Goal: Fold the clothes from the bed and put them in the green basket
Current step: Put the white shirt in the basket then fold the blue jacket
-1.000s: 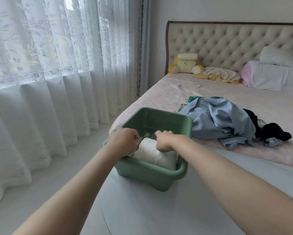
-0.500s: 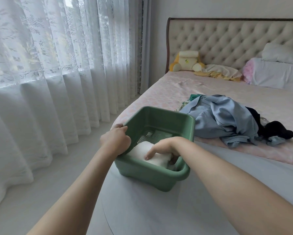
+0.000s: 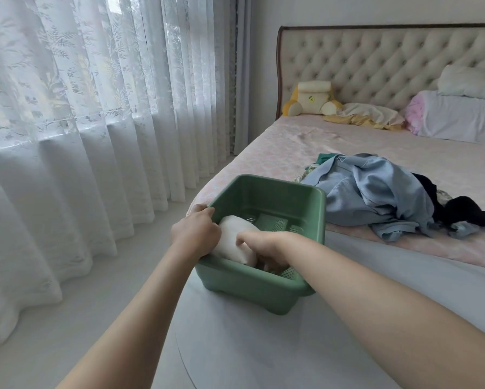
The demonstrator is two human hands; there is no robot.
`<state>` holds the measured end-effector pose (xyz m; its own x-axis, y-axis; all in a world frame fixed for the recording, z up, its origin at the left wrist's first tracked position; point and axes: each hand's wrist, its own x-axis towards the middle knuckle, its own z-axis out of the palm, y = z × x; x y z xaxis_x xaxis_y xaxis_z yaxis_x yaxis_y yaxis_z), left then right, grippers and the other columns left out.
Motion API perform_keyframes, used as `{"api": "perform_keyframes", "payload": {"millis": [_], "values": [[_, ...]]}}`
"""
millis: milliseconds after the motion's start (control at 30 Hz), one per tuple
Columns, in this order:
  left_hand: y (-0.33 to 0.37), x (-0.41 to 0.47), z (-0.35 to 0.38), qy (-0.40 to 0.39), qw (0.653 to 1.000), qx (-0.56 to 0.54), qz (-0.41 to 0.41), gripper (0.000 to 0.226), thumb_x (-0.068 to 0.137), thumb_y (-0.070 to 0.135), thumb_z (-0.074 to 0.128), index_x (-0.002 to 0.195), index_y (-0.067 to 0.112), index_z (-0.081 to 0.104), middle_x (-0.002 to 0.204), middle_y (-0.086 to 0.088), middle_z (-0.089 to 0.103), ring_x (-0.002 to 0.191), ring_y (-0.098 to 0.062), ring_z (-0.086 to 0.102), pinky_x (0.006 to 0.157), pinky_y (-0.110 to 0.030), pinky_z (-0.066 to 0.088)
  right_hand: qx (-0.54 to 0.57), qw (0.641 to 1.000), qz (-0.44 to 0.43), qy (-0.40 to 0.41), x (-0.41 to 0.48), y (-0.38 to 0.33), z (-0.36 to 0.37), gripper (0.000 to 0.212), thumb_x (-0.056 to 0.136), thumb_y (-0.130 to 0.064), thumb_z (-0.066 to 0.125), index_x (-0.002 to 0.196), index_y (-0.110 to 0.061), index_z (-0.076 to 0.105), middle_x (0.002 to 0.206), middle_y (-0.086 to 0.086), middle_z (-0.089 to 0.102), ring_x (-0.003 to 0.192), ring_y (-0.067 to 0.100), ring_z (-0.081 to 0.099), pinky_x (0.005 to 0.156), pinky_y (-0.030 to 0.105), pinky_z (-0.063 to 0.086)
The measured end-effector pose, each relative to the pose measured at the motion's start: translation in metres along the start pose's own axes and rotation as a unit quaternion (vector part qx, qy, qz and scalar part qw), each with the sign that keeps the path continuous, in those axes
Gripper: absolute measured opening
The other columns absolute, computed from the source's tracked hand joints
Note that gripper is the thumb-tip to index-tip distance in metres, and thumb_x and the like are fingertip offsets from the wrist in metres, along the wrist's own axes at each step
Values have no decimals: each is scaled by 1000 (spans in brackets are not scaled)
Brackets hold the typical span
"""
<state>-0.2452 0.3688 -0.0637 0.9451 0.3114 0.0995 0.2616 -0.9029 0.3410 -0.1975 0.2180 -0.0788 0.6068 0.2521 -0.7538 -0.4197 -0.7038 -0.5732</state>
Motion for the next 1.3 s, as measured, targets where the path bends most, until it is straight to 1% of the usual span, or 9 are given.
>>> {"api": "perform_keyframes", "payload": {"millis": [100, 167, 333, 567, 667, 733, 900, 1100, 1300], "values": [[-1, 2, 2, -2, 1000, -5, 2, 59, 91, 14, 35, 147, 32, 39, 159, 12, 26, 130, -24, 48, 96, -35, 38, -215, 961, -38, 168, -10, 6, -10, 78, 77, -54, 44, 144, -13, 41, 129, 17, 50, 113, 35, 52, 93, 39, 42], [-2, 2, 3, -5, 1000, -10, 4, 60, 91, 15, 35, 148, 35, 38, 159, 13, 25, 131, -22, 47, 97, -35, 38, -298, 927, -133, 187, -10, 8, -11, 94, 82, -42, 54, 160, -32, 2, 166, 13, 6, 151, 38, 13, 119, 48, 21], [-2, 2, 5, -3, 1000, -14, 14, 56, 92, 20, 36, 146, 36, 41, 157, 10, 29, 131, -22, 47, 100, -36, 39, -403, 874, -242, 122, -1, 2, -2, 91, 89, -34, 63, 156, -51, 4, 167, 5, -17, 154, 32, -9, 124, 51, 11], [-3, 4, 6, -3, 1000, -17, 12, 59, 91, 19, 36, 147, 37, 39, 159, 12, 28, 135, -20, 43, 102, -36, 38, -482, 817, -276, 158, -4, -11, 3, 78, 92, -44, 61, 156, -39, 17, 163, 7, 15, 141, 39, 33, 112, 49, 34], [-2, 4, 7, -6, 1000, -16, 15, 58, 92, 21, 37, 148, 36, 37, 159, 10, 27, 138, -20, 39, 105, -37, 36, -529, 790, -254, 175, 0, -7, 0, 75, 95, -50, 52, 157, -46, 10, 167, -4, 4, 151, 31, 11, 115, 64, 19], [-1, 4, 7, -7, 1000, -21, 18, 56, 94, 24, 36, 148, 36, 37, 159, 8, 27, 141, -20, 34, 107, -38, 33, -509, 813, -238, 156, 7, -6, 4, 75, 97, -42, 48, 157, -45, 4, 168, -5, -8, 154, 25, -7, 117, 68, 7], [2, 2, 6, -21, 999, -5, 31, 55, 95, 28, 37, 150, 34, 34, 159, 3, 28, 143, -22, 29, 108, -41, 33, -437, 854, -249, 133, 5, -5, 4, 77, 92, -33, 48, 157, -46, 9, 169, -5, -5, 155, 23, -8, 121, 61, 8], [15, -4, -6, 0, 998, 24, 56, 54, 97, 35, 40, 151, 29, 35, 156, -3, 34, 142, -27, 28, 110, -43, 30, -289, 870, -345, 203, -28, 1, -27, 58, 96, -49, 50, 151, -33, 43, 161, -2, 33, 148, 19, 29, 121, 38, 25], [97, -5, -7, 33, 986, -25, 160, 49, 96, 38, 43, 145, 30, 46, 145, -2, 49, 135, -25, 38, 111, -41, 32, -198, 823, -387, 367, -77, 36, -100, 30, 98, -33, 54, 124, -26, 67, 116, -4, 67, 106, 16, 62, 92, 28, 46]]}}
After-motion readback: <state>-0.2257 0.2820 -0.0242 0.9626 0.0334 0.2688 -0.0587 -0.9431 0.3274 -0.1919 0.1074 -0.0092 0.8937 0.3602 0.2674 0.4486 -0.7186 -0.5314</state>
